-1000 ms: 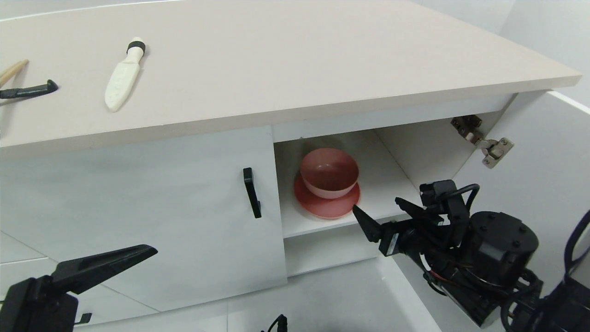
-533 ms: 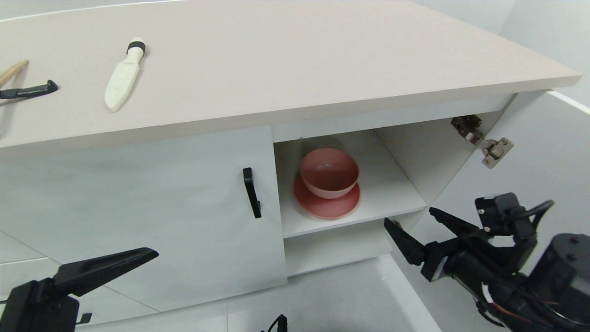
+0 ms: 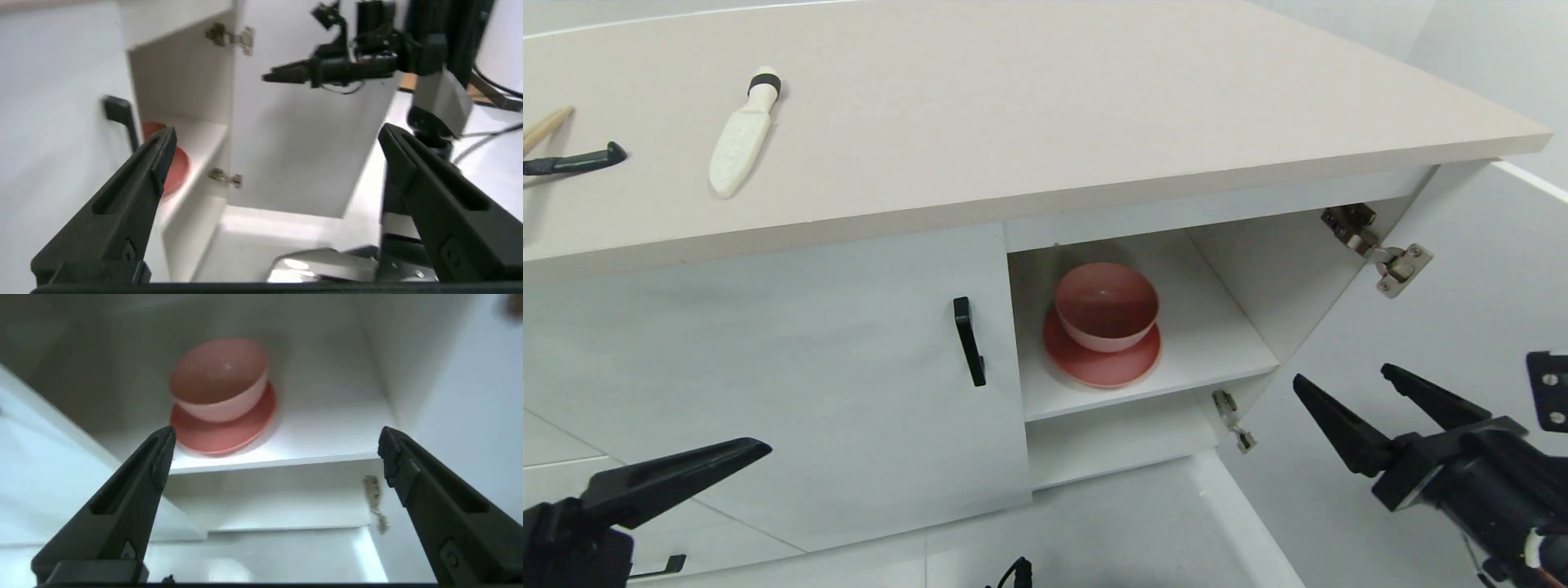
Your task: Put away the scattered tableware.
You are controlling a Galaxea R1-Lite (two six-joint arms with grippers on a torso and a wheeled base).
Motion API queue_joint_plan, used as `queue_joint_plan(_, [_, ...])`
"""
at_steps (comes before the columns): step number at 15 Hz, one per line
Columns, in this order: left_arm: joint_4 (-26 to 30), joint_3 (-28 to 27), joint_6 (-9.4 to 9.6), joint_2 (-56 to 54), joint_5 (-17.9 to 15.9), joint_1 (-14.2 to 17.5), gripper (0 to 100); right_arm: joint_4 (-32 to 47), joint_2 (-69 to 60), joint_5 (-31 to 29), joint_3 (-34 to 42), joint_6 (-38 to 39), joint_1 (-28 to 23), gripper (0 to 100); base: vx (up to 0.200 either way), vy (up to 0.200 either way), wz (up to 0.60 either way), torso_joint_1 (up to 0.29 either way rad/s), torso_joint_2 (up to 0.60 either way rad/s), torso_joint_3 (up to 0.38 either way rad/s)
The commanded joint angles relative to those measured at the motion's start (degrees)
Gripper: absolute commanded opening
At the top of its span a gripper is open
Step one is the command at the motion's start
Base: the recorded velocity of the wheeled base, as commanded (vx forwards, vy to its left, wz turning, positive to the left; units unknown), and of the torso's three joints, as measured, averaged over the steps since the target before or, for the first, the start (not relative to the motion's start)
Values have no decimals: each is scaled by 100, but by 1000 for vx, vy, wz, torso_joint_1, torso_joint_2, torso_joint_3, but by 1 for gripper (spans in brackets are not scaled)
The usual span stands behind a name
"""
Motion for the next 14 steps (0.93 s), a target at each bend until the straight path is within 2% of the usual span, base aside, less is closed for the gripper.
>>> queue_joint_plan(1, [36,9,-27,-501,8,327,100,1071,-1413,23,2,26,-394,100,0,0,0,0,0,0])
queue_joint_plan(2, [71,18,-36,-571,17,362,100,1300,-1607,23,2,26,-420,100,0,0,0,0,0,0])
queue_joint_plan(4, [915,18,-27,-1028,105,828,100,2724,-2741,75,-103,-484,-420,100,0,0,0,0,0,0])
queue_joint_plan(5, [1064,18,-18,-1090,114,916,100,2873,-2881,67,-121,-607,-420,100,0,0,0,0,0,0])
queue_joint_plan(6, [1556,-44,-10,-1309,228,1355,100,3321,-3435,23,-156,-1179,-482,100,0,0,0,0,0,0])
queue_joint_plan(8, [1732,-105,-36,-1476,245,1795,100,3611,-3962,14,-147,-1627,-869,100,0,0,0,0,0,0])
queue_joint_plan(9, [1758,-79,-27,-1538,263,2129,100,3822,-4305,31,-147,-1767,-1238,100,0,0,0,0,0,0])
queue_joint_plan(11, [2022,-53,-36,-1617,272,2797,100,4288,-4859,31,-156,-1794,-1563,100,0,0,0,0,0,0])
queue_joint_plan(13, [2620,-53,-45,-2118,272,3526,100,4543,-5342,49,-173,-1970,-1783,100,0,0,0,0,0,0])
queue_joint_plan(14, [2822,-53,-54,-2347,272,3667,100,4578,-5430,49,-173,-2005,-1827,100,0,0,0,0,0,0])
